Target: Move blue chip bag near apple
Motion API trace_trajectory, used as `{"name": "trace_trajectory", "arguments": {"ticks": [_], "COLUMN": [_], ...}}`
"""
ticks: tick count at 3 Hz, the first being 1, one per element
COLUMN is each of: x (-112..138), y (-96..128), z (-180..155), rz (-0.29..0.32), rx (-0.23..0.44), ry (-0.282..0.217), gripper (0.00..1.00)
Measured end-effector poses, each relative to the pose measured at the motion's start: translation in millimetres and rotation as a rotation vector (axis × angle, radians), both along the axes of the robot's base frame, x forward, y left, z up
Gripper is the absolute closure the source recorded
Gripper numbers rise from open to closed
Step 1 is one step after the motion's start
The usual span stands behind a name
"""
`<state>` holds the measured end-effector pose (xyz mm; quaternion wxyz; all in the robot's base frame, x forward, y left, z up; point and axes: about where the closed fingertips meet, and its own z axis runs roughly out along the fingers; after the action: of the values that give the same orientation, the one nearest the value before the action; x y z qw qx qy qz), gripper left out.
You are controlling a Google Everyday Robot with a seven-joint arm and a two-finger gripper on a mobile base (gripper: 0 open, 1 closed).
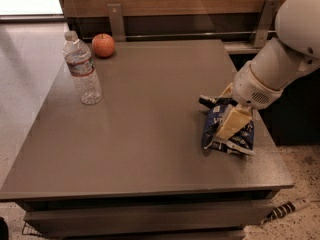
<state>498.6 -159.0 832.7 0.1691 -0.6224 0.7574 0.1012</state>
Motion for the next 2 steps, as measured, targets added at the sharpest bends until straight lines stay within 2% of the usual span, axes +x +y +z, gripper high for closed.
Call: {"name": "trace_trajectory", "arguments": {"ticks": [1,2], "x": [0,14], "y": [0,-10], "z": [0,30], "rz": [0.0,0.002], "rx": [0.0,0.009], "ry": [0.0,-0.063], "gripper": [1.0,1.0]}}
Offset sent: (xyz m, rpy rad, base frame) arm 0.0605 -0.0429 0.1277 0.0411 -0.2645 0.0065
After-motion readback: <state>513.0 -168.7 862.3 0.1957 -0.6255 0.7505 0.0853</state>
